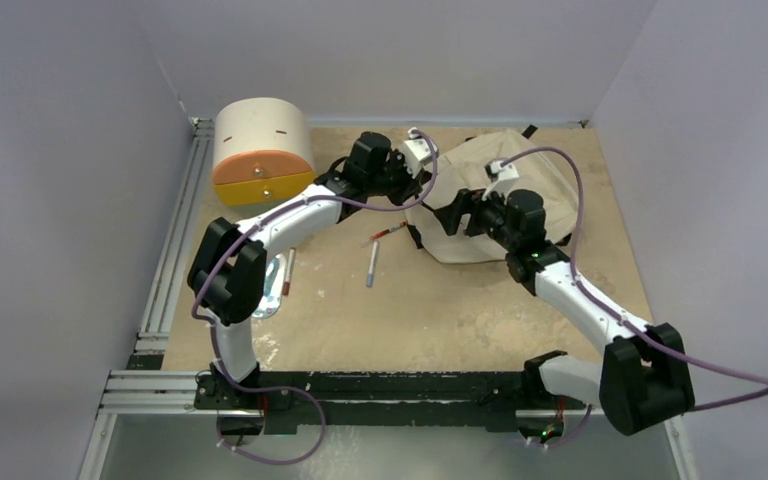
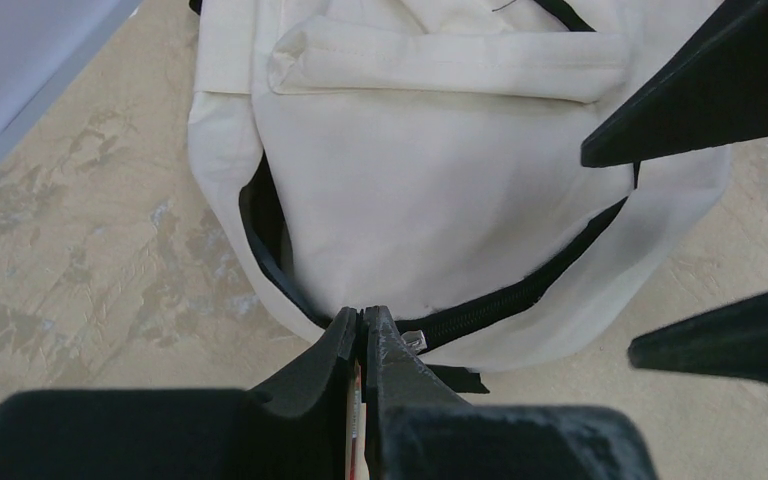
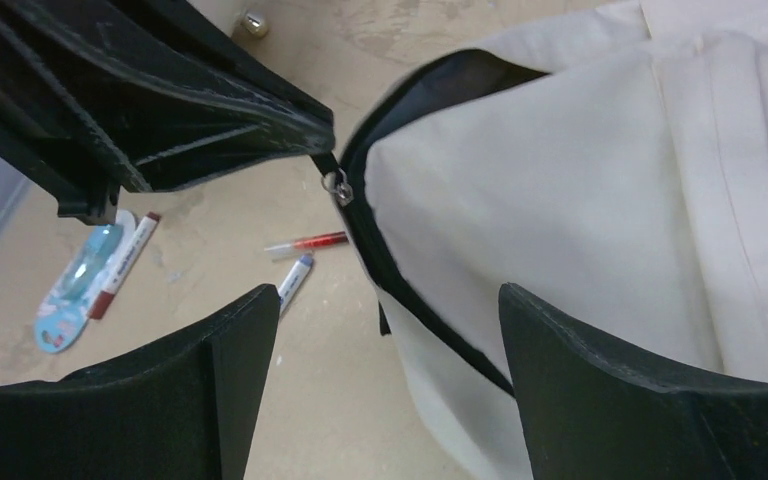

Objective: Pack the student bag
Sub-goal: Zip the student bag at the center of the board.

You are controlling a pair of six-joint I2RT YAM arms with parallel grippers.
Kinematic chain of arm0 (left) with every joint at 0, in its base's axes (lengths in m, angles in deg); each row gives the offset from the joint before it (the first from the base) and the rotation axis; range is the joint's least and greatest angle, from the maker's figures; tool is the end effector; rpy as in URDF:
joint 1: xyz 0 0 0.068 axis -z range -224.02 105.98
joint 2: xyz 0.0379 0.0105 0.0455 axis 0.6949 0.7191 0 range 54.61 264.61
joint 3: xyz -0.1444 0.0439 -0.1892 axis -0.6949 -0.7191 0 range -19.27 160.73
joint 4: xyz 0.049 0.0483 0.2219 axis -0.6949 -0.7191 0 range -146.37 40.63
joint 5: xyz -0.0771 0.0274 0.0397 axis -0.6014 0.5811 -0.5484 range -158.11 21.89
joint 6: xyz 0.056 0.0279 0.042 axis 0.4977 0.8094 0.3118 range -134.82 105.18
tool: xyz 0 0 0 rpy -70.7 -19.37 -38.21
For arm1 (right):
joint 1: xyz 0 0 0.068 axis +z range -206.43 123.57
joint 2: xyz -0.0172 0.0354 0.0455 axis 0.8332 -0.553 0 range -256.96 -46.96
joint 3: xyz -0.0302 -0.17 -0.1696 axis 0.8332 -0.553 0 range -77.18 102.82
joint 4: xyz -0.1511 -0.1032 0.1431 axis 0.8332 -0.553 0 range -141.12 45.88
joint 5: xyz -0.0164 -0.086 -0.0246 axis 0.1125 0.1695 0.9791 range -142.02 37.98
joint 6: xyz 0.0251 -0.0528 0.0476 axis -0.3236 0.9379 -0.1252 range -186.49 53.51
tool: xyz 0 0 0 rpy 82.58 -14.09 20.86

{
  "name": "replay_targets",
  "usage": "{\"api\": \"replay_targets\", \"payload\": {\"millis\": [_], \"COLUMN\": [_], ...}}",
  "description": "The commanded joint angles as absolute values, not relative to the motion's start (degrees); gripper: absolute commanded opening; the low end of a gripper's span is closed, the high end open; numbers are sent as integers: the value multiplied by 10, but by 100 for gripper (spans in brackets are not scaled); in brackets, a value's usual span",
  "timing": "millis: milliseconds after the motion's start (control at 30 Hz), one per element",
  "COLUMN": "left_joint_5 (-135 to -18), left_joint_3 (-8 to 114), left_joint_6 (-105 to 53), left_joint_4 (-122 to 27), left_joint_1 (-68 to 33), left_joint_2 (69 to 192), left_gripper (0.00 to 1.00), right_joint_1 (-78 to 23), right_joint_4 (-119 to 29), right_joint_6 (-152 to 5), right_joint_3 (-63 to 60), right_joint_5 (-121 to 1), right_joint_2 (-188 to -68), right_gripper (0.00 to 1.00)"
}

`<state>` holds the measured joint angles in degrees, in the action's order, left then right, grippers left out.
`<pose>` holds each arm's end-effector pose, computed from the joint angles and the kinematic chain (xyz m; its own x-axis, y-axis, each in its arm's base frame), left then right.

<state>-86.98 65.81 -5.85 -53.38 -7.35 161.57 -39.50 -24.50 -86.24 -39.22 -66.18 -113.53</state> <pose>0.3318 -0.2726 0.2530 -0.2213 0.3488 -0.9107 0.8434 0.5373 0.0008 0.2614 0.0958 0.2556 -0.3143 0.2467 -0.9167 -0.4328 0.8222 0.3697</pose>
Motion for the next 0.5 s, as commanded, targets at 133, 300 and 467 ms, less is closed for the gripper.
{"api": "replay_targets", "payload": {"millis": [133,300,467], "left_joint_5": [-866,-874,-884], "left_joint_3": [711,716,719], "left_joint_6": [-66,-77,-81], "left_joint_4": [-541,-549,-551], "left_joint_1": [-83,-83,-83], "left_joint_2": [1624,1630,1630], "left_gripper": [0,0,0], "right_joint_1": [-321,-308,-294], "right_joint_4": [-180,-159,-151], "right_joint_6": [-740,-719,-706], "right_joint_3": [-335,-327,-313], "right_joint_5": [-590,-539,-495], "right_joint_2": [-1205,-1248,-1279], "right_gripper": [85,79,70]}}
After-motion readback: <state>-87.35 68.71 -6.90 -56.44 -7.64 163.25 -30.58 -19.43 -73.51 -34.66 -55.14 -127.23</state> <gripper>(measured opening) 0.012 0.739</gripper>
